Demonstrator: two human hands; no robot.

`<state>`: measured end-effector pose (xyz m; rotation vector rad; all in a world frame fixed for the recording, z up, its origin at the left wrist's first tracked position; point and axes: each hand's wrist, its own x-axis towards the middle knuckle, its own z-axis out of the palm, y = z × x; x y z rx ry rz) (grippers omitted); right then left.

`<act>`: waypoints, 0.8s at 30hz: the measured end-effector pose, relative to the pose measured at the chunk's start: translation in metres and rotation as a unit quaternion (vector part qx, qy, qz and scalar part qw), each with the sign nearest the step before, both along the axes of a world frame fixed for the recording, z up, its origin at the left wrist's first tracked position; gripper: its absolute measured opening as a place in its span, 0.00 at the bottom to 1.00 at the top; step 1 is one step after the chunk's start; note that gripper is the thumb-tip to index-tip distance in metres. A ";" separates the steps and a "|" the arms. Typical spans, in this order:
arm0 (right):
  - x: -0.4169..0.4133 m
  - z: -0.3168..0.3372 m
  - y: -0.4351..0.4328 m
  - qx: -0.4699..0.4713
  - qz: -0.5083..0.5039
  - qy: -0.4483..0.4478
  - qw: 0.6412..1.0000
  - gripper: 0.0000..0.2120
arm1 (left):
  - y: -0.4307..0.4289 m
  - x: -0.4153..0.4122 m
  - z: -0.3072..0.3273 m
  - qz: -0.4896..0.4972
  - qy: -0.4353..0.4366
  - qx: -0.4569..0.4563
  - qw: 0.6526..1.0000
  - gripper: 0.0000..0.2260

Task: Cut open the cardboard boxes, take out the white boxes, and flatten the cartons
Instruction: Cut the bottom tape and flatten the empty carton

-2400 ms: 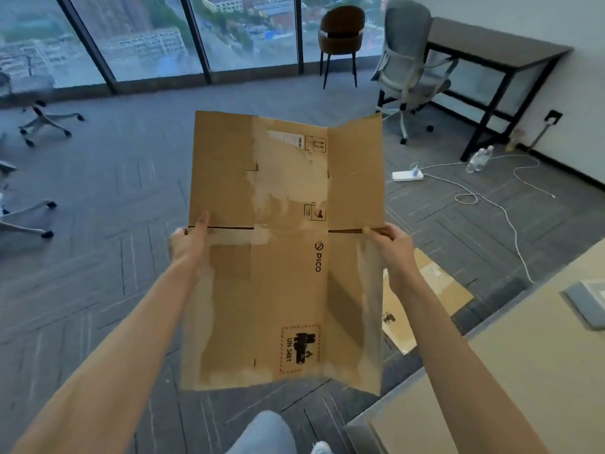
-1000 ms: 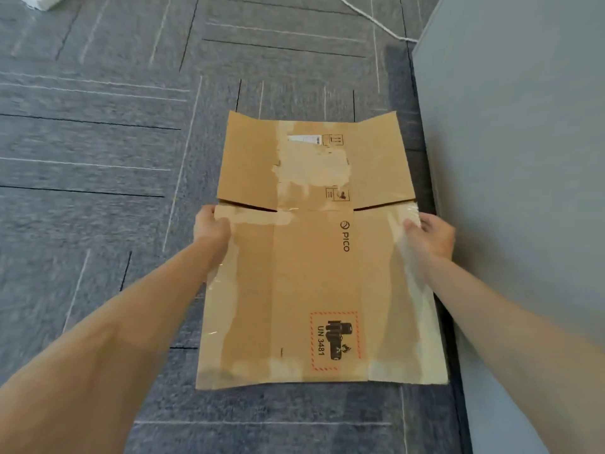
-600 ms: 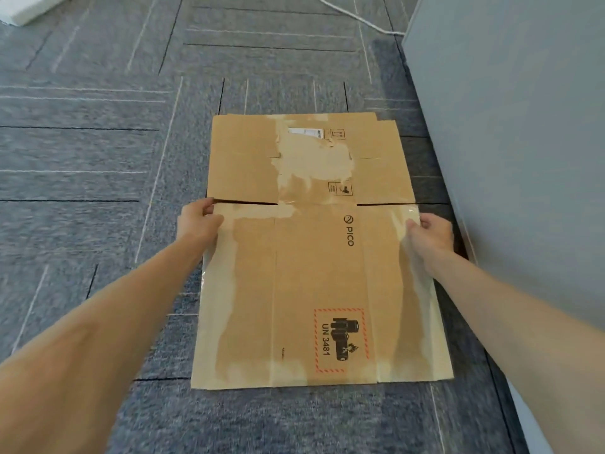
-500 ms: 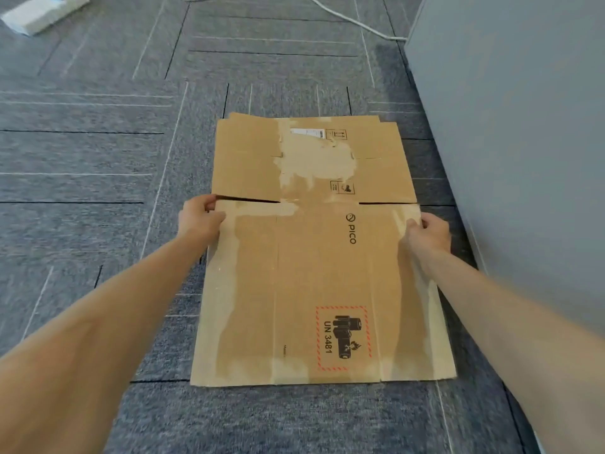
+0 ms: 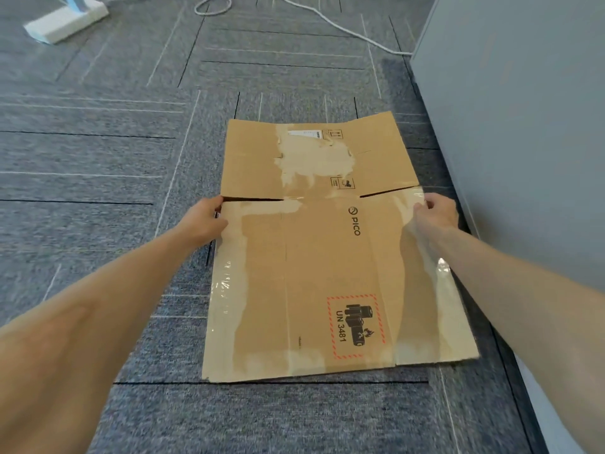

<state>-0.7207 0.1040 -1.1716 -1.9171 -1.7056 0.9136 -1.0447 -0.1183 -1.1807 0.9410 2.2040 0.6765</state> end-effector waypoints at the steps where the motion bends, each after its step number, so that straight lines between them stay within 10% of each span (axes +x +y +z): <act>1: -0.001 0.001 0.003 -0.001 -0.001 -0.004 1.000 0.10 | 0.000 0.000 0.000 0.003 0.007 0.000 1.000 0.18; 24: 0.000 -0.013 -0.038 -0.033 0.042 -0.099 0.994 0.03 | -0.001 0.014 -0.015 0.198 0.011 0.000 0.980 0.22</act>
